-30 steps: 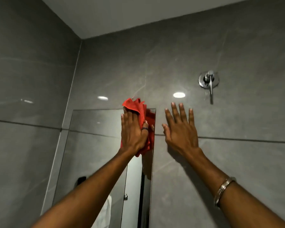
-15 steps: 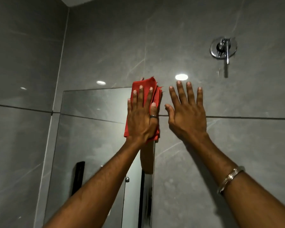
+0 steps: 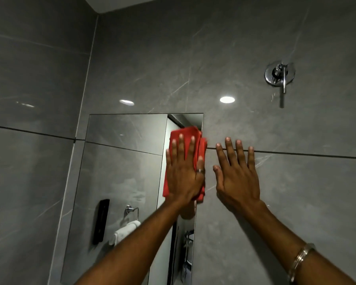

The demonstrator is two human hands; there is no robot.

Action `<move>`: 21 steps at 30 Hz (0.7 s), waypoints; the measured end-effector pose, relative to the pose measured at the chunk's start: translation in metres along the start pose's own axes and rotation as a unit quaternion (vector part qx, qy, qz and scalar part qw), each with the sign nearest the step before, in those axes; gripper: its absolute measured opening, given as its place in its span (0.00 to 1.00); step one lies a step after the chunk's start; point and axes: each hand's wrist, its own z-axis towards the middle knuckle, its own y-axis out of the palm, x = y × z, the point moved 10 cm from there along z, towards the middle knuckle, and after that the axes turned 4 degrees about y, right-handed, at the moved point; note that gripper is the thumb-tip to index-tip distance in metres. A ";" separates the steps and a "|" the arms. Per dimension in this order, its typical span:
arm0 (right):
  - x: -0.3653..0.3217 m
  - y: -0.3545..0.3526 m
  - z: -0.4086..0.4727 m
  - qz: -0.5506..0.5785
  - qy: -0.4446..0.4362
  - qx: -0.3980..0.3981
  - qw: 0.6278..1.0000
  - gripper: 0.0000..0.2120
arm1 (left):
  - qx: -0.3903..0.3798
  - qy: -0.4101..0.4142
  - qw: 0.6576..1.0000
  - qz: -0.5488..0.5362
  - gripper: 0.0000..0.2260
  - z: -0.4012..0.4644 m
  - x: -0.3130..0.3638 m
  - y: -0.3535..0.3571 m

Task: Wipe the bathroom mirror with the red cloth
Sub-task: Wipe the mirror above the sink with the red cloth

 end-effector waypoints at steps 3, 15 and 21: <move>-0.004 -0.004 0.015 -0.004 -0.017 0.003 1.000 0.31 | 0.013 0.001 1.000 0.015 0.30 0.059 0.009 -0.011; -0.005 0.009 -0.006 0.006 0.056 0.065 0.996 0.31 | 0.044 0.029 0.998 0.031 0.30 0.043 0.002 -0.010; -0.020 0.018 -0.063 0.013 0.066 0.036 0.997 0.31 | 0.029 0.007 0.999 0.046 0.30 -0.066 -0.013 0.004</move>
